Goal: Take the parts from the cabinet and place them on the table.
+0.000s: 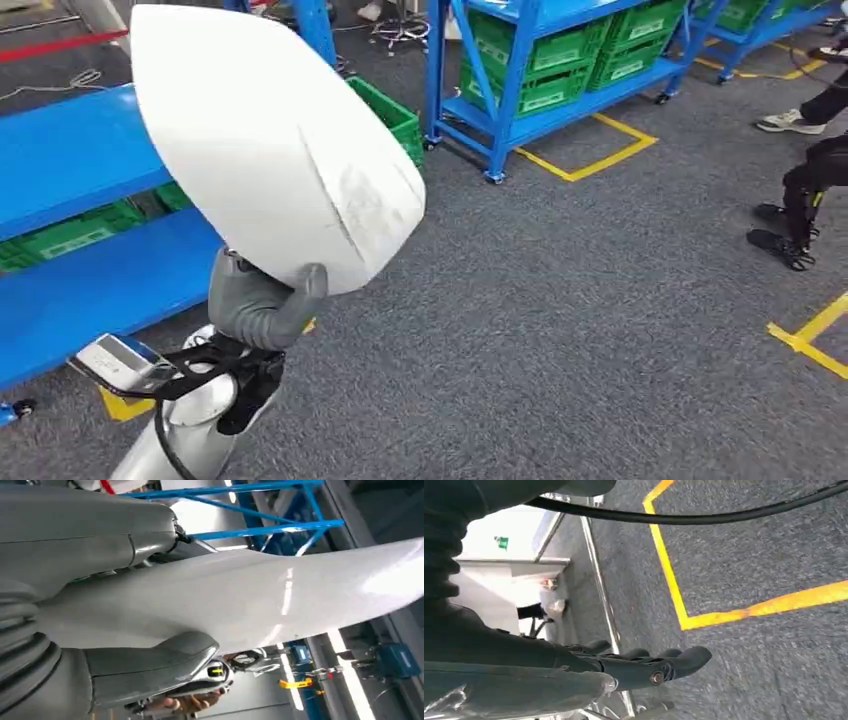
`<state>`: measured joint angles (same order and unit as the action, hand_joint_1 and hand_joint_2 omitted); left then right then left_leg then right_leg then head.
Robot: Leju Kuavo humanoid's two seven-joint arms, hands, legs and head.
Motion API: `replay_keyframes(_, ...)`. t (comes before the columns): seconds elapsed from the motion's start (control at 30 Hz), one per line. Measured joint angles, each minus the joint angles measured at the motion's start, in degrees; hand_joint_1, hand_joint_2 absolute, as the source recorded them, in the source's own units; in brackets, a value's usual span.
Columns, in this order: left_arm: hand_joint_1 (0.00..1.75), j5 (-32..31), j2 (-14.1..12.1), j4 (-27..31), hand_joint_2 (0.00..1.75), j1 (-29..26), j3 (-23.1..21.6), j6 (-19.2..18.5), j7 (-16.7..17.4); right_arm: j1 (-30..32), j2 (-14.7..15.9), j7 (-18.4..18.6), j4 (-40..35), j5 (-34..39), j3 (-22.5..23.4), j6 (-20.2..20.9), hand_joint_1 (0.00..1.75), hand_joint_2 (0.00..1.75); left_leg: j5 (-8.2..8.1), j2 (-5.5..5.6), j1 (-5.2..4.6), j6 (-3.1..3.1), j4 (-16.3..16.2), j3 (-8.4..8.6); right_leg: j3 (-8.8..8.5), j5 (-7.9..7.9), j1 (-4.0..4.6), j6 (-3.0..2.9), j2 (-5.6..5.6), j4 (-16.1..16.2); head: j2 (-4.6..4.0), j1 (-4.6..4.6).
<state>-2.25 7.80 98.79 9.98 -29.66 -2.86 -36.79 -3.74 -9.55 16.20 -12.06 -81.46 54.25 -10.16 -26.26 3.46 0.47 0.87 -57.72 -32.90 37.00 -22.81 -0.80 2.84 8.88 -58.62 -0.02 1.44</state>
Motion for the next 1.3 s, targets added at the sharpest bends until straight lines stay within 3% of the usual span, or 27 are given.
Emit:
replay_keyframes(0.03, 1.75, 0.20, 0.04, -0.09, 1.75, 0.19, 0.09, -0.24, -0.11, 0.09, 0.02, 0.00, 0.00, 0.07, 0.07, 0.00, 0.00, 1.75, 0.32, -0.88, 0.54, -0.51, 0.37, 0.09, 0.44, 0.01, 0.04, 0.23, 0.16, -0.15, 0.00, -0.02)
replay_keyframes(0.07, 1.75, 0.44, 0.35, -0.20, 1.75, 0.33, 0.13, -0.41, -0.15, 0.20, 0.09, 0.04, 0.00, 0.04, 0.24, 0.09, 0.00, 1.75, 0.37, -1.47, 0.47, -0.74, 0.37, 0.14, 0.77, -0.81, 0.48, 0.45, -3.26, -1.11, 0.00, 0.20)
replay_keyframes(0.1, 1.75, 0.48, 0.50, -0.26, 1.75, 0.35, 0.15, -0.61, -0.22, 0.06, 0.09, 0.22, 0.00, 0.02, 0.33, 0.15, 0.00, 1.75, 0.28, -2.15, 0.35, -1.19, 0.37, 0.16, 2.23, -2.96, 0.56, 0.70, -6.07, -4.16, 0.00, 1.03)
replay_keyframes(0.13, 1.75, 0.48, 0.55, -0.30, 1.75, 0.29, 0.15, -0.72, -0.28, -0.13, 0.09, 0.26, 0.00, 0.02, 0.35, 0.28, 0.00, 1.75, 0.23, -2.99, 0.18, -1.28, 0.36, 0.16, 4.50, -5.54, 0.48, 0.96, -7.53, -8.89, 0.00, 1.05)
replay_keyframes(0.2, 1.75, 0.30, 0.55, -0.57, 1.75, 0.24, 0.20, -0.70, -0.28, -0.33, 0.09, -0.09, 0.00, 1.14, 0.48, 0.42, 0.00, 1.75, 0.14, -4.68, -0.03, -1.42, 0.35, 0.16, 8.39, -8.81, 0.35, 1.15, -8.45, -17.21, 0.00, 1.07)
replay_keyframes(0.23, 1.75, 0.17, 0.55, -0.63, 1.75, 0.14, 0.17, -0.54, -0.28, -0.35, 0.07, -0.50, 0.00, 2.68, 1.10, 0.42, 0.00, 1.75, 0.07, -5.45, -0.04, -1.40, 0.35, 0.23, 8.70, -8.58, 0.31, 1.14, -8.52, -18.01, 0.00, 1.07)
replay_keyframes(0.3, 1.75, -0.20, 0.52, -0.68, 1.75, -0.17, 0.20, 0.11, -0.28, -0.28, 0.02, -0.38, 0.00, 4.52, 2.84, 0.55, 0.00, 1.75, -0.23, -6.80, -0.04, -1.25, 0.34, 0.56, 5.28, -5.09, 0.31, 1.04, -8.86, -12.35, 0.00, 1.09)
replay_keyframes(0.33, 1.75, -0.22, 0.50, -0.66, 1.75, -0.37, 0.26, 0.40, -0.46, -0.21, 0.02, -0.13, 0.00, 4.90, 3.15, 0.50, 0.00, 1.75, -0.44, -7.38, -0.04, -1.02, 0.34, 0.90, 2.03, -2.73, 0.33, 0.95, -9.93, -6.74, 0.00, 1.09)
replay_keyframes(0.37, 1.75, -0.13, 0.44, -0.63, 1.75, -0.74, 0.39, 0.55, -0.68, -0.23, 0.02, -0.07, 0.00, 5.49, 3.52, 0.39, 0.00, 1.75, -0.71, -7.92, -0.14, -0.65, 0.33, 1.29, -0.97, -1.22, 0.42, 0.77, -12.30, -1.82, 0.00, 1.09)
replay_keyframes(0.4, 1.75, -0.02, 0.26, -0.41, 1.75, -1.30, 0.72, 0.63, -0.81, -0.42, -0.09, -0.07, 0.00, 5.77, 4.13, 0.22, 0.00, 1.75, -1.08, -8.51, -0.72, -0.19, 0.16, 1.37, -1.73, -1.62, 0.72, 0.33, -13.12, -0.85, 0.00, 1.07)
replay_keyframes(0.53, 1.75, 0.33, 0.04, -0.31, 1.75, -2.60, 1.64, 0.42, -0.81, -0.36, -0.46, -0.70, -0.02, 5.29, 4.83, -0.63, 0.00, 1.75, -1.24, -10.44, -0.54, 0.91, 0.60, 1.97, -1.07, -1.34, 0.75, -1.13, -10.23, -0.66, 0.00, 0.74)
replay_keyframes(0.57, 1.75, 0.35, 0.04, -0.28, 1.75, -2.68, 1.75, 0.44, -0.81, -0.30, -0.50, -0.74, -0.02, 5.22, 5.01, -0.72, 0.00, 1.75, -2.04, -7.28, -0.27, 1.41, 0.05, 1.83, -1.27, -1.15, 0.37, -1.40, -9.55, -0.41, 0.00, 0.68)
replay_keyframes(0.6, 1.75, 0.35, 0.02, -0.15, 1.75, -2.76, 1.77, 0.42, -0.81, -0.34, -0.55, -0.76, -0.04, 5.18, 5.11, -0.81, 0.00, 1.75, -3.66, -5.23, -0.17, 1.49, -1.96, 0.89, -1.23, -1.06, 0.24, -1.65, -9.09, -0.40, 0.00, 0.55)
replay_keyframes(0.63, 1.75, 0.35, -0.02, -0.13, 1.75, -2.94, 1.84, 0.44, -0.81, -0.42, -0.59, -0.76, -0.04, 5.16, 5.18, -0.81, 0.00, 1.75, -6.01, -4.25, -0.17, 1.57, -6.15, -1.10, -1.17, -1.05, 0.18, -1.81, -8.53, -0.40, 0.00, 0.33)
replay_keyframes(0.7, 1.75, 0.35, -0.22, -0.13, 1.75, -3.57, 2.10, 0.44, -0.81, -0.49, -0.74, -0.85, -0.04, 5.16, 5.25, -0.81, 0.00, 1.75, -9.40, -3.93, -0.17, 1.70, -15.20, -5.74, -1.08, -1.03, 0.19, -1.98, -6.84, -0.41, 0.00, 0.24)
replay_keyframes(0.73, 1.75, 0.35, -0.31, -0.13, 1.75, -3.75, 2.10, 0.42, -0.81, -0.46, -0.76, -0.85, -0.04, 5.16, 5.29, -0.79, 0.00, 1.75, -9.17, -3.92, -0.17, 1.69, -16.78, -6.79, -1.10, -1.03, 0.18, -1.98, -6.04, -0.41, 0.00, 0.24)
replay_keyframes(0.77, 1.75, 0.35, -0.35, -0.13, 1.75, -3.82, 2.12, 0.44, -0.81, -0.40, -0.76, -0.85, -0.04, 5.16, 5.36, -0.81, 0.00, 1.75, -7.54, -3.91, -0.14, 1.65, -15.78, -6.57, -1.17, -1.02, 0.13, -1.96, -5.17, -0.42, 0.00, 0.22)
replay_keyframes(0.83, 1.75, 0.35, -0.37, -0.13, 1.75, -3.82, 2.12, 0.42, -0.81, -0.38, -0.79, -0.85, -0.04, 5.16, 5.46, -0.81, 0.00, 1.75, -2.09, -3.17, 0.10, 1.55, -8.07, -3.13, -1.29, -0.87, -0.06, -1.69, -3.33, -0.44, 0.00, 0.24)
replay_keyframes(0.87, 1.75, 0.35, -0.37, -0.11, 1.75, -3.81, 2.12, 0.42, -0.81, -0.42, -0.81, -0.83, -0.04, 5.16, 5.49, -0.79, 0.00, 1.75, -0.02, -1.20, 0.40, 1.62, -3.71, -1.04, -1.28, -0.84, -0.16, -1.43, -2.63, -0.47, 0.00, 0.22)
replay_keyframes(0.9, 1.75, 0.35, -0.44, -0.11, 1.75, -3.80, 2.16, 0.44, -0.81, -0.48, -0.81, -0.85, -0.04, 5.16, 5.51, -0.79, 0.00, 1.75, 0.05, 2.23, 0.75, 1.63, -1.08, -0.04, -0.99, -0.81, 0.12, -0.95, -1.90, -0.76, 0.00, 0.11)
replay_keyframes(1.03, 1.75, 0.33, -0.37, 0.00, 1.75, -3.89, 2.23, 0.42, -0.79, -0.12, -0.81, -0.89, -0.04, 5.07, 5.57, -1.45, 0.00, 1.75, -0.25, 0.44, 0.57, -0.02, -0.03, 0.35, 0.26, -0.04, -0.52, 0.66, 0.55, -0.04, 0.00, 0.09)
replay_keyframes(1.07, 1.75, 0.33, -0.20, 0.00, 1.75, -3.82, 2.29, 0.39, -0.79, 0.01, -0.81, -1.31, -0.07, 5.03, 5.57, -2.24, 0.00, 1.75, -0.01, -0.55, 0.84, -0.52, 0.21, 0.44, 0.46, -0.25, -0.42, 0.66, -1.33, -0.63, 0.00, 0.02)
replay_keyframes(1.1, 1.75, 0.28, -0.04, 0.04, 1.75, -3.86, 2.32, 0.31, -0.79, 0.00, -0.85, -1.73, -0.07, 5.00, 5.57, -2.93, 0.00, 1.75, -0.08, -1.10, 0.75, -0.82, 0.21, 0.47, 1.28, -1.39, 0.12, 0.81, -4.94, -2.34, 0.00, 0.64)
replay_keyframes(1.13, 1.75, 0.22, -0.04, 0.09, 1.75, -3.90, 2.36, 0.18, -0.81, -0.19, -0.90, -2.12, -0.07, 5.01, 5.57, -3.26, 0.00, 1.75, -0.14, -2.00, 0.58, -1.15, 0.20, 0.49, 3.17, -3.61, 0.09, 1.00, -6.98, -6.10, 0.00, 0.92)
replay_keyframes(1.2, 1.75, 0.02, -0.07, 0.11, 1.75, -3.95, 2.49, -0.11, -0.79, -0.64, -0.90, -2.23, -0.07, 4.68, 5.57, -3.45, 0.00, 1.75, -0.24, -3.87, 0.32, -1.31, 0.20, 0.49, 7.54, -7.65, 0.05, 1.21, -8.31, -15.36, 0.00, 0.90)
replay_keyframes(1.23, 1.75, -0.02, -0.07, 0.11, 1.75, -3.95, 2.51, -0.24, -0.79, -0.69, -0.87, -1.88, -0.07, 4.44, 5.55, -3.45, 0.00, 1.75, -0.27, -4.78, 0.24, -1.33, 0.19, 0.52, 8.60, -8.18, 0.05, 1.27, -8.47, -17.81, 0.00, 0.92)
replay_keyframes(1.3, 1.75, -0.11, -0.04, 0.11, 1.75, -3.98, 2.49, -0.37, -0.79, -0.58, -0.87, -1.31, -0.07, 3.98, 5.55, -3.39, 0.00, 1.75, -0.45, -6.17, 0.14, -1.23, 0.18, 0.70, 6.51, -5.72, 0.06, 1.18, -8.65, -14.60, 0.00, 0.94)
